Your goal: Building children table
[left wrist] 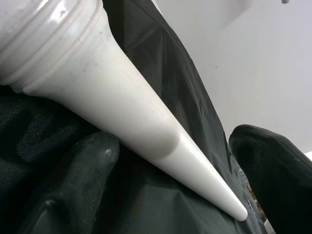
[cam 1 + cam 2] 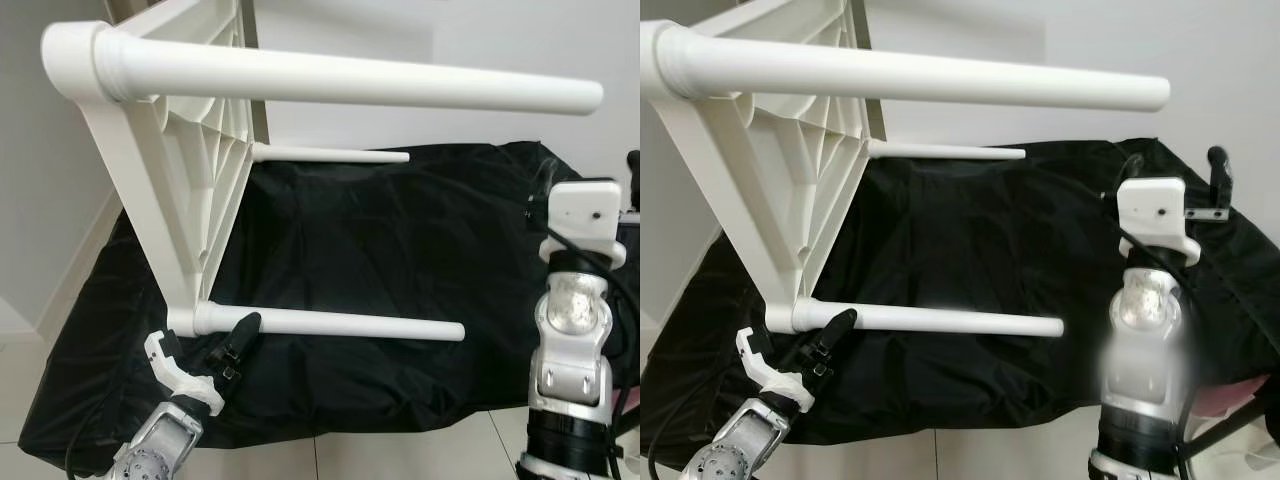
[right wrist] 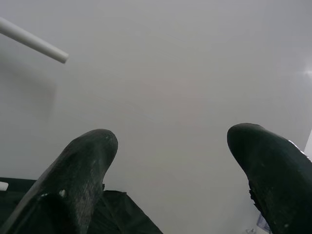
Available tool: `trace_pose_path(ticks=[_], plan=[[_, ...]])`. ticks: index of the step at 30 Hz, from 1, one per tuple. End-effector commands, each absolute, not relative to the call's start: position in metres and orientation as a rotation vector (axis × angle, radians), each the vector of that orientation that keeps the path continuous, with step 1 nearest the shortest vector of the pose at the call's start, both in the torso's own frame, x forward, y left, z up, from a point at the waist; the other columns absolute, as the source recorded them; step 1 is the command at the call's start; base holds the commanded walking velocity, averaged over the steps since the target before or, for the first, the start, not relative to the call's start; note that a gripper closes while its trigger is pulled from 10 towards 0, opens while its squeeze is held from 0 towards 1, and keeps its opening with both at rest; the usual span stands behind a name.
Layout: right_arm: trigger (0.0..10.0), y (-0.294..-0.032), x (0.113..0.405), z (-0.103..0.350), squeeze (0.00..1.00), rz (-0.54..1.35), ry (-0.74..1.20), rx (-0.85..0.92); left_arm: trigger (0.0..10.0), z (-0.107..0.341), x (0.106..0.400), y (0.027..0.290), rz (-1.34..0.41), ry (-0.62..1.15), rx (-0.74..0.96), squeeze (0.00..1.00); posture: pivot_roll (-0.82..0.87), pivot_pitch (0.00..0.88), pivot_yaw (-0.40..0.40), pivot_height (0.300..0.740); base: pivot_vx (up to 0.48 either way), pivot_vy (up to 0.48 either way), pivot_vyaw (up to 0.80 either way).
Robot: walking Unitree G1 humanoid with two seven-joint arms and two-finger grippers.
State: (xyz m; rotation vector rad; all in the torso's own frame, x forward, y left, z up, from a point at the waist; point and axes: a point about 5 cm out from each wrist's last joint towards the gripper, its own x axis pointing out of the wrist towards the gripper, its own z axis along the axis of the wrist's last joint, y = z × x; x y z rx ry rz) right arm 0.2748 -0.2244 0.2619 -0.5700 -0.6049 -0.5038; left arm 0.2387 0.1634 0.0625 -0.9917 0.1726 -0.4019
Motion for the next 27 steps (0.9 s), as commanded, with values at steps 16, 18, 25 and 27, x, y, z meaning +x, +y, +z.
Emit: trace_pose_path(ticks=[16,18,25,27], plan=[[10.0,-0.2237,0.2739,0.2651,0.0,-0.505,-0.624,-0.56,10.0,0.2644,0.2888,0.0653,-0.674,-0.218,-0.475,1.0,-0.01,0.197,0.091,0.74,0.0,0.0,0.0],[10.0,-0.2237,0.2739,0.2651,0.0,-0.505,-0.624,-0.56,10.0,0.2644,0.2888,0.0653,-0.674,-0.218,-0.475,1.0,-0.01,0.197,0.091,0.74,0.0,0.0,0.0],[10.0,-0.2237,0.2739,0.2651,0.0,-0.505,-0.624,-0.56,10.0,0.2644,0.2888,0.0653,-0.674,-0.218,-0.475,1.0,-0.01,0.197,0.091,0.74,0.0,0.0,0.0],[10.0,-0.2237,0.2739,0.2651,0.0,-0.505,-0.624,-0.56,10.0,0.2644,0.2888,0.0653,-0.674,-0.218,-0.475,1.0,-0.01,0.197,0.091,0.74,0.0,0.0,0.0]])
